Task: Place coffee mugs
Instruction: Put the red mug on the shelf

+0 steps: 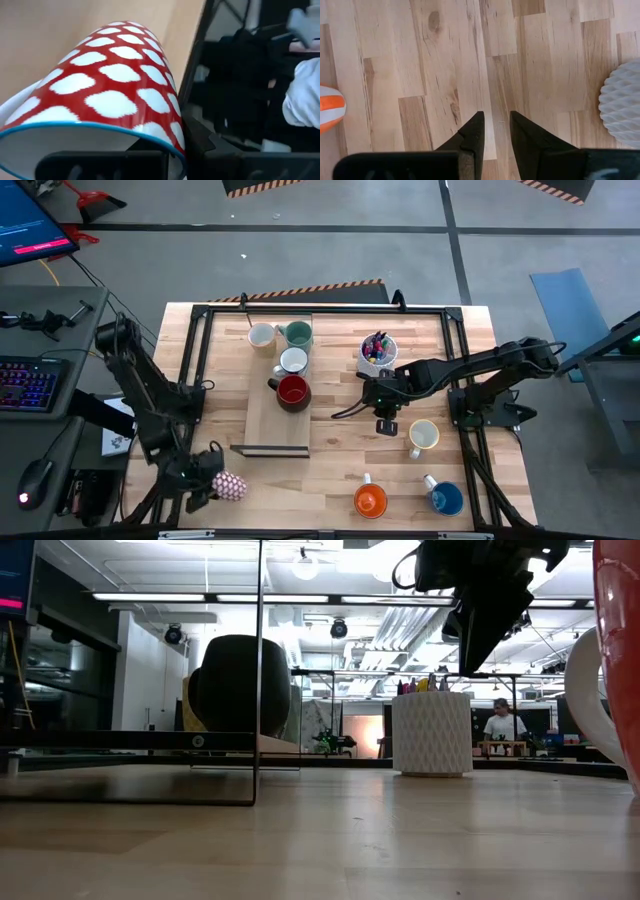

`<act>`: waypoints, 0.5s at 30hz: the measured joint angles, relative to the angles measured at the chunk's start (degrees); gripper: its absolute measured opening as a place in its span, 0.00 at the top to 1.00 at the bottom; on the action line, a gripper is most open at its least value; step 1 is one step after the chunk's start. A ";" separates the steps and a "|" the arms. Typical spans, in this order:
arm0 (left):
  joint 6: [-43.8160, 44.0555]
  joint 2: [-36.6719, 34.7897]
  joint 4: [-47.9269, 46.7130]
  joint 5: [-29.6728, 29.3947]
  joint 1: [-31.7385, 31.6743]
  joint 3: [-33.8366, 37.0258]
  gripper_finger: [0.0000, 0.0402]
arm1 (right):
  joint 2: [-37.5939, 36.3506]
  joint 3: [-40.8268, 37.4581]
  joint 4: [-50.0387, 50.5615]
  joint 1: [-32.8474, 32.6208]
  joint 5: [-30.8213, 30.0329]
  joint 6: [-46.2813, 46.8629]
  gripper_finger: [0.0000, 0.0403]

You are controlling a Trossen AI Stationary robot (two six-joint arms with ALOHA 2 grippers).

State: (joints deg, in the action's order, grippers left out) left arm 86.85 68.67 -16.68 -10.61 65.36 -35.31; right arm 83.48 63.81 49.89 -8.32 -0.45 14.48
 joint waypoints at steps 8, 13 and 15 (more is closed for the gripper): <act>3.15 -9.14 -18.21 3.54 -0.77 -2.97 0.98 | 0.00 0.00 -0.01 0.00 -0.86 -0.97 0.82; 3.38 -12.50 -29.97 4.29 -2.05 -7.12 0.98 | 0.00 0.00 -0.43 0.00 -0.96 -1.93 0.82; 3.71 -13.19 -34.60 4.65 -2.85 -9.10 0.98 | 0.00 0.00 -0.48 0.02 -0.96 -1.93 0.82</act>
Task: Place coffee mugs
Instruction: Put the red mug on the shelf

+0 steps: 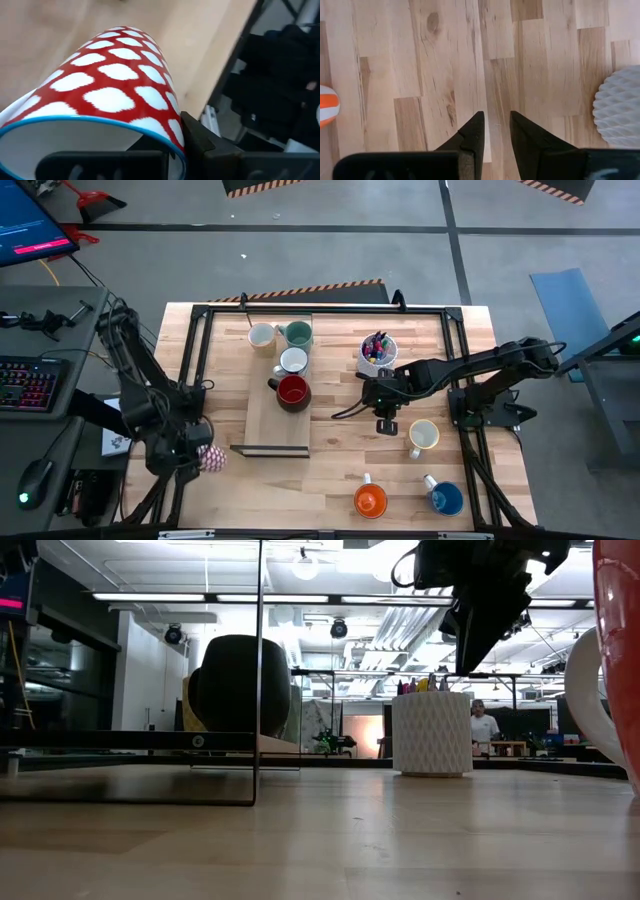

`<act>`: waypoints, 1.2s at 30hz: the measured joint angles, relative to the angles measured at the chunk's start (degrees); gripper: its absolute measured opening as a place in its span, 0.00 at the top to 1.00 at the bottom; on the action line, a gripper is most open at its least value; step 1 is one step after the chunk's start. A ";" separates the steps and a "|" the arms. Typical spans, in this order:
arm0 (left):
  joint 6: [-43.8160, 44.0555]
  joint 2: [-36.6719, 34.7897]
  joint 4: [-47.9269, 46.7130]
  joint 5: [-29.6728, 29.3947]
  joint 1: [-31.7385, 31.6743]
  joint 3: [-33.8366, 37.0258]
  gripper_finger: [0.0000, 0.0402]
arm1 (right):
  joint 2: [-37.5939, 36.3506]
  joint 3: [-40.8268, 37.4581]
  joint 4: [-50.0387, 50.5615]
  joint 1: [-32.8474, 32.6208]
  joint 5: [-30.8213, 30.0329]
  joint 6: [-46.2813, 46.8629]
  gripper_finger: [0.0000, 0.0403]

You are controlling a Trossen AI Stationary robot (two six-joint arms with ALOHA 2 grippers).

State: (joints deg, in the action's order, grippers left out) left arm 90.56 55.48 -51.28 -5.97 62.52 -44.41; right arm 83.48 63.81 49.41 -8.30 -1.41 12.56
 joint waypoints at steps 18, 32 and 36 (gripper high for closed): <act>-10.99 0.97 -28.05 -2.78 -21.80 -11.44 0.98 | 0.00 0.00 -0.92 0.00 0.07 -1.05 0.82; -43.86 12.48 -27.07 5.83 -45.29 -20.95 0.98 | 0.00 0.00 -0.86 -0.02 0.13 -0.07 0.82; -49.96 17.08 -28.56 6.51 -48.96 -26.04 0.98 | 0.00 0.00 -0.86 0.00 0.98 0.48 0.82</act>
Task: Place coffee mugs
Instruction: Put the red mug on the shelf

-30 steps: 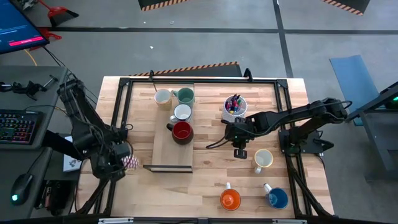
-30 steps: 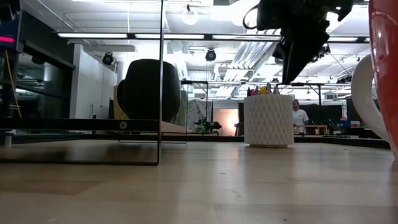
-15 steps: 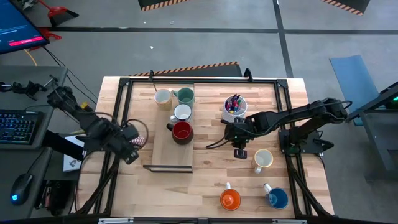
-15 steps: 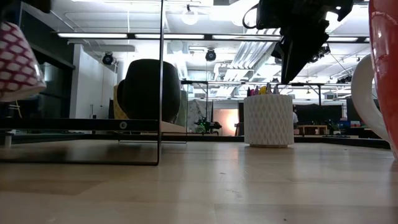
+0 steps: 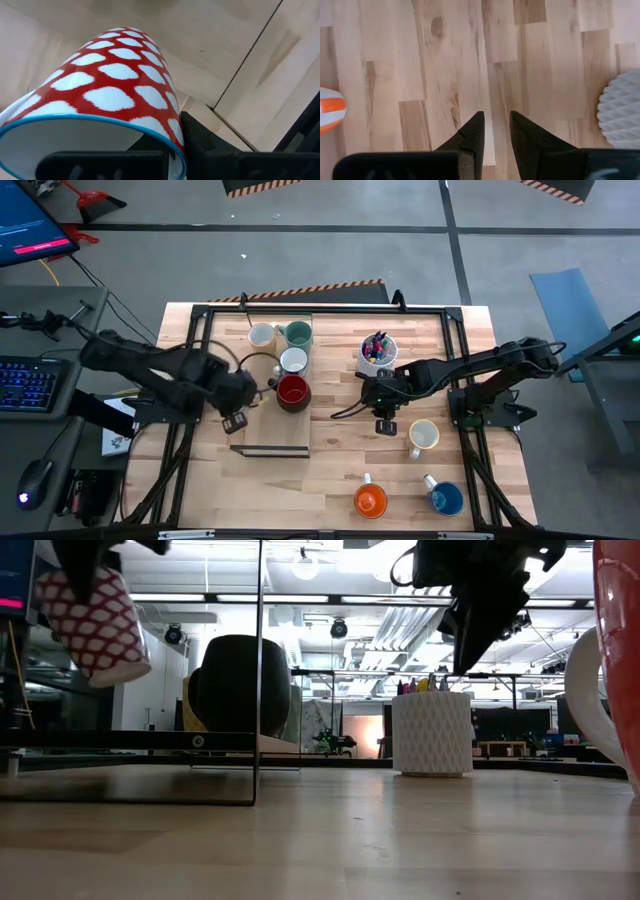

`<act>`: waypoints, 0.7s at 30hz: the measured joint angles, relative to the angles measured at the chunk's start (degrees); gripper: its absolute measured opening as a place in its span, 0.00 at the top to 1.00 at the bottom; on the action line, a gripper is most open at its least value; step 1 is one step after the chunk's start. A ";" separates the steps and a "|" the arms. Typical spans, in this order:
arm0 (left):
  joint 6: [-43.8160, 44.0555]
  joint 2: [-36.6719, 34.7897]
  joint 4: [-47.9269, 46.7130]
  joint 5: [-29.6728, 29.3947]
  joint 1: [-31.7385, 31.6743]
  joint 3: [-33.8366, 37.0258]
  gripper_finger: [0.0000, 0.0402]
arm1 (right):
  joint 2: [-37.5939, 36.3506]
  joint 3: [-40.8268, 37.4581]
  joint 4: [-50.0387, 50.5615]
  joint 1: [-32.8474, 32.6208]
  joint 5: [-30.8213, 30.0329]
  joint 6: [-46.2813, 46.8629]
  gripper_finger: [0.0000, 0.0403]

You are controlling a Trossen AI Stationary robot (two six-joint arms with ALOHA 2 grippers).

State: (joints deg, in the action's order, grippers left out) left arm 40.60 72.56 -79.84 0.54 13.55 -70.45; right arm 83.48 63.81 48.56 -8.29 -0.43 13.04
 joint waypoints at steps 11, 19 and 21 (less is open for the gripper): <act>-9.33 11.76 0.36 2.85 -1.17 -2.95 0.98 | 0.00 0.00 0.04 0.00 0.27 -0.64 0.82; -10.88 14.89 4.45 5.81 -1.11 -3.00 0.98 | 0.00 0.00 0.04 -0.01 0.25 -1.10 0.82; -11.04 15.05 4.49 6.68 -1.11 -3.00 0.98 | 0.00 0.00 0.05 -0.01 0.24 -1.09 0.82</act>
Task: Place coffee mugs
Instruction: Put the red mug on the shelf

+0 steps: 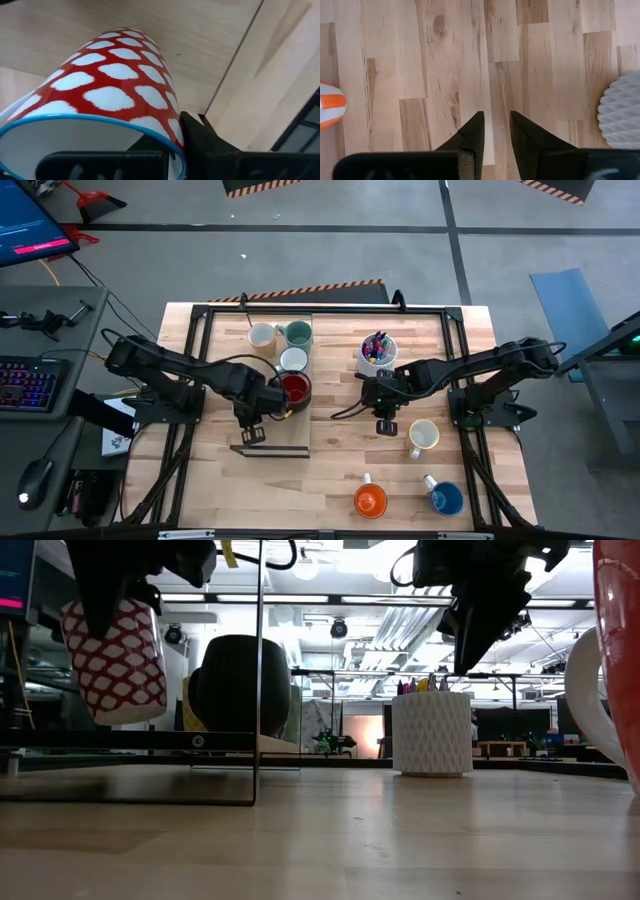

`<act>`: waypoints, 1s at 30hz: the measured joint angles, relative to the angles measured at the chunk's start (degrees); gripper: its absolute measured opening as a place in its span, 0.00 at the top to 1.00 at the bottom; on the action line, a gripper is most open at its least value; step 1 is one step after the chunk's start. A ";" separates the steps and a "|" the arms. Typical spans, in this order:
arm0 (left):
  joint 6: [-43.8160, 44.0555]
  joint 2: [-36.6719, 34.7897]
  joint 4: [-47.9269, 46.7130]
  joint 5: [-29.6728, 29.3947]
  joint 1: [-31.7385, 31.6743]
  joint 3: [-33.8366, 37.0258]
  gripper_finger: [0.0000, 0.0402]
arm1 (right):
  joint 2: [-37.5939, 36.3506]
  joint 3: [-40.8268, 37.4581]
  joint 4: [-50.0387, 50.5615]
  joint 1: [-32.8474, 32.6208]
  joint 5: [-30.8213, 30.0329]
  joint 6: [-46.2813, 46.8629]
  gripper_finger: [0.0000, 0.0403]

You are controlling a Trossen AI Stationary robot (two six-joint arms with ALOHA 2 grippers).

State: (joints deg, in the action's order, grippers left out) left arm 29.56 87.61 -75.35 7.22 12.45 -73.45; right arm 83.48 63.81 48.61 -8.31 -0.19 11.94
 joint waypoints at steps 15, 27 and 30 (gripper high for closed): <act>-0.69 0.90 2.58 0.79 0.00 0.02 0.98 | 0.00 0.00 -0.01 0.00 0.00 -0.02 0.82; -0.69 0.90 2.62 0.81 0.00 0.02 0.86 | 0.00 0.00 0.01 0.01 0.00 -0.02 0.82; -0.15 0.90 2.68 0.81 0.00 0.02 0.85 | 0.00 0.00 0.01 0.00 0.00 -0.03 0.82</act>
State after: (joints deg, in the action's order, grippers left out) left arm 29.41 88.51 -72.66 8.03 12.45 -73.43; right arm 83.48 63.81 48.62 -8.31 -0.19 11.91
